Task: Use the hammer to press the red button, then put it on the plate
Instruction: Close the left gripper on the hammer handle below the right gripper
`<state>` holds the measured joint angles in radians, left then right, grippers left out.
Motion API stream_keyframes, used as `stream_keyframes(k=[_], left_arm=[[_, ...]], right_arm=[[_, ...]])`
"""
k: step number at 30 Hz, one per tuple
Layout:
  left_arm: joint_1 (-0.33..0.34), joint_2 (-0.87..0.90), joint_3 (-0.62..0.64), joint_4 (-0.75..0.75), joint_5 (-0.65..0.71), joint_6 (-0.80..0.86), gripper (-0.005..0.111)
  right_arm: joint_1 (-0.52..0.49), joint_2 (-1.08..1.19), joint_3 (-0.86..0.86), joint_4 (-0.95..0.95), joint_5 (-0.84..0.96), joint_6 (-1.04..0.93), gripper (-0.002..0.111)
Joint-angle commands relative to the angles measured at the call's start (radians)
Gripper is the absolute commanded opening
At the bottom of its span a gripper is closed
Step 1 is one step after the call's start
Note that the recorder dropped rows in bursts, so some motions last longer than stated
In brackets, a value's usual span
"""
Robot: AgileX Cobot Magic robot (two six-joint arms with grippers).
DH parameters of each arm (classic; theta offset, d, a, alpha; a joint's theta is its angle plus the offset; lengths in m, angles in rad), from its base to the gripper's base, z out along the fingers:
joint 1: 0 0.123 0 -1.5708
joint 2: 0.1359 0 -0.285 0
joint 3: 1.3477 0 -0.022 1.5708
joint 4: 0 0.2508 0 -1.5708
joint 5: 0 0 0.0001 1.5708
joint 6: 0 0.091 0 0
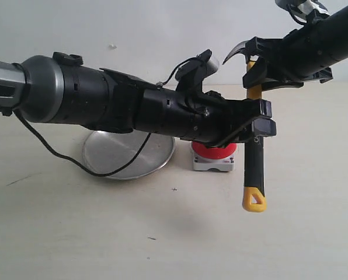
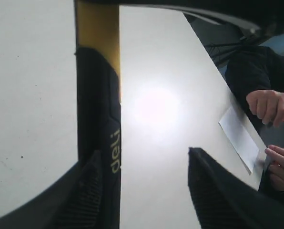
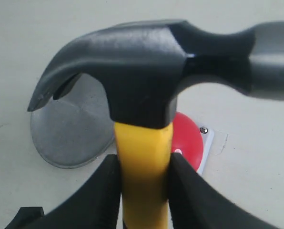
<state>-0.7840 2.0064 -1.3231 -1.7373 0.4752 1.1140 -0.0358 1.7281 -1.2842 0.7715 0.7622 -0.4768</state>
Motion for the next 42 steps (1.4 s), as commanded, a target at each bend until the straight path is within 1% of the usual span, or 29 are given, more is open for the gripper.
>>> stream_keyframes(k=[1, 5, 8, 12, 16, 21, 25, 30, 33, 35, 36, 38, 42], left_arm=[[0.018, 0.002, -0.006, -0.006, 0.027, -0.009, 0.054], [0.03, 0.002, -0.006, 0.07, 0.036, -0.037, 0.054], [0.046, 0.0, -0.006, 0.081, 0.048, -0.044, 0.054], [0.085, -0.018, -0.006, 0.107, 0.093, -0.052, 0.054], [0.106, -0.034, -0.006, 0.132, 0.143, -0.056, 0.054], [0.108, -0.04, -0.006, 0.199, 0.141, -0.063, 0.054], [0.108, -0.04, -0.006, 0.259, 0.093, -0.063, 0.054], [0.108, -0.034, -0.006, 0.285, 0.044, -0.059, 0.054], [0.104, -0.001, -0.006, 0.267, 0.058, -0.059, 0.054], [0.092, 0.028, -0.006, 0.183, 0.108, -0.011, 0.054], [0.083, 0.033, -0.006, 0.109, 0.142, 0.049, 0.054], [0.069, 0.035, -0.006, 0.055, 0.152, 0.106, 0.054], [0.055, 0.039, -0.006, 0.018, 0.148, 0.143, 0.054]], right_arm=[[0.002, -0.021, -0.01, 0.089, -0.008, 0.014, 0.0], [0.002, -0.021, -0.01, 0.089, -0.015, 0.014, 0.0], [0.002, -0.021, -0.01, 0.084, -0.015, 0.014, 0.0], [0.002, -0.021, -0.01, 0.084, -0.017, 0.014, 0.0], [0.002, -0.021, -0.01, 0.084, -0.023, 0.014, 0.0], [0.002, -0.021, -0.01, 0.071, -0.027, 0.014, 0.0], [0.002, -0.021, -0.01, 0.071, -0.013, 0.014, 0.0], [0.002, -0.021, -0.01, 0.077, 0.002, 0.015, 0.0], [0.002, -0.021, -0.01, 0.091, 0.012, 0.014, 0.0], [0.002, -0.021, -0.01, 0.091, 0.012, 0.014, 0.0], [0.002, -0.021, -0.01, 0.091, 0.01, 0.014, 0.0], [0.002, -0.021, -0.01, 0.091, 0.01, 0.014, 0.0], [0.002, -0.021, -0.01, 0.093, 0.012, 0.014, 0.0]])
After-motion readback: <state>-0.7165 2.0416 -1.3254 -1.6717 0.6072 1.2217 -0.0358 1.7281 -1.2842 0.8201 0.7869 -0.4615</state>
